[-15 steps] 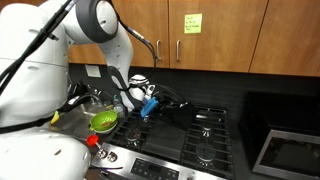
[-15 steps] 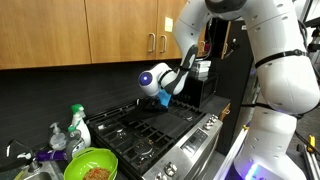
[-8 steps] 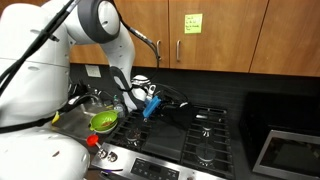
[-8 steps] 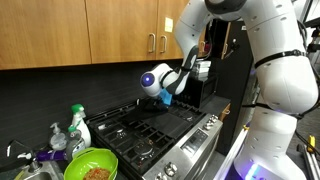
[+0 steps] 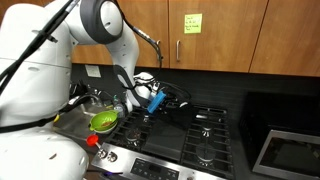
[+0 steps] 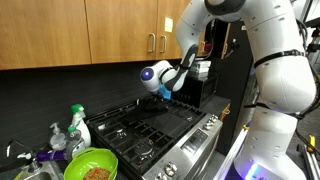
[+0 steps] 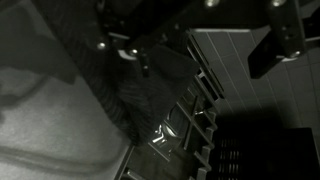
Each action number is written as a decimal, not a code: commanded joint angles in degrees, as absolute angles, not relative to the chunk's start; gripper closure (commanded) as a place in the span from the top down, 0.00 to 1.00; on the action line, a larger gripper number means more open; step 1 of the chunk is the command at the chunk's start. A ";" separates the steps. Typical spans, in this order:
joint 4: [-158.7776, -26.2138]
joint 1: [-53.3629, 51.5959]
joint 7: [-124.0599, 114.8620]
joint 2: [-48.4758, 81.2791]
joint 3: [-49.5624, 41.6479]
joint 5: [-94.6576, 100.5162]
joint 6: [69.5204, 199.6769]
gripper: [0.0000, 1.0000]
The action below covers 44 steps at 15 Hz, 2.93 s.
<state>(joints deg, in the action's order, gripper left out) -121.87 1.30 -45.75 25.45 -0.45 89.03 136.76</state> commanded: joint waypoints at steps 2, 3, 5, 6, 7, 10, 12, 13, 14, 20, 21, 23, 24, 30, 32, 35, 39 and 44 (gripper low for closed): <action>-120.62 2.90 -41.21 25.88 0.68 84.21 141.83 1.00; -120.67 2.78 -40.76 26.07 0.63 83.28 142.65 1.00; -120.93 2.77 -40.04 26.40 0.55 81.74 144.74 1.00; -121.15 2.83 -39.71 26.60 0.53 81.43 146.20 1.00; -121.24 2.80 -39.60 26.93 0.40 81.48 147.54 1.00; -121.80 2.91 -39.04 28.00 0.28 81.82 151.86 1.00; -122.13 3.05 -39.17 28.71 0.46 82.74 153.70 1.00; -122.27 3.04 -39.09 28.93 0.40 82.72 154.47 1.00; -122.43 3.02 -39.13 29.11 0.32 82.81 155.16 1.00; -121.75 2.83 -39.93 30.39 -0.78 85.12 156.14 1.00; -121.57 3.17 -39.55 30.58 -0.81 84.99 156.53 1.00; -120.03 3.67 -39.70 31.79 -1.10 85.02 156.86 1.00; -119.18 3.92 -39.96 32.34 -1.17 85.16 157.17 1.00; -114.79 5.07 -38.71 34.54 -0.86 84.55 159.34 1.00; -113.84 5.29 -38.43 35.16 -1.01 84.59 159.61 1.00; -113.14 5.42 -39.24 36.19 -1.26 84.87 159.45 1.00; -112.81 6.15 -39.79 37.51 -2.15 85.16 159.01 1.00; -111.98 6.75 -40.53 39.49 -2.46 85.42 160.03 0.68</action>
